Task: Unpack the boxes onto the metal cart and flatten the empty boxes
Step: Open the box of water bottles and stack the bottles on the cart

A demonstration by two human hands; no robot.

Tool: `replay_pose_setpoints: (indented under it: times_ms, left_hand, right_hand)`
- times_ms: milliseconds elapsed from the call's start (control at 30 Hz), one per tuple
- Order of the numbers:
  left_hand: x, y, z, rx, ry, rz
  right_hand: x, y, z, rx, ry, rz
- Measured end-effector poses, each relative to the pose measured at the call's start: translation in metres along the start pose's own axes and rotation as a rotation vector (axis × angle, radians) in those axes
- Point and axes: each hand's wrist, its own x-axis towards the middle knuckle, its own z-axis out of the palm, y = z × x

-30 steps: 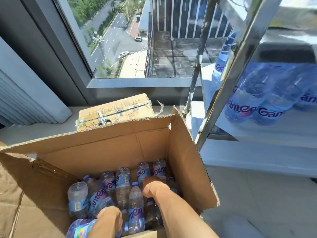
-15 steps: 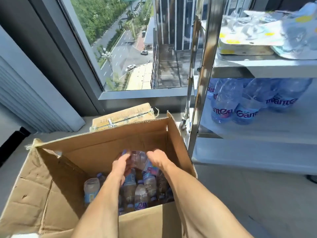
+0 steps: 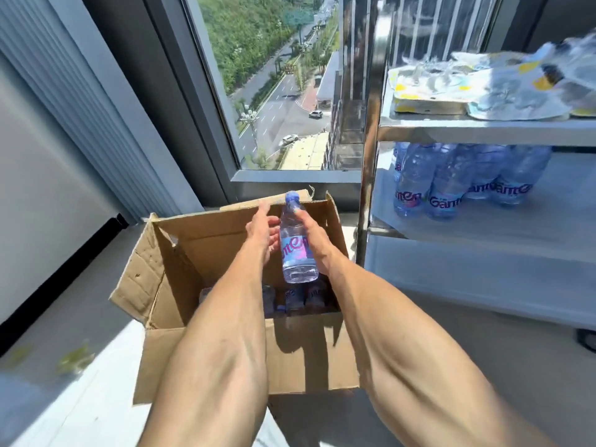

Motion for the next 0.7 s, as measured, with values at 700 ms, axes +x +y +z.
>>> replay_pose_setpoints:
  times_ms: [700]
  left_hand:
    - [-0.199, -0.047, 0.206, 0.181, -0.204, 0.115]
  right_hand:
    - [-0.168, -0.09, -0.209, -0.345, 0.378, -0.244]
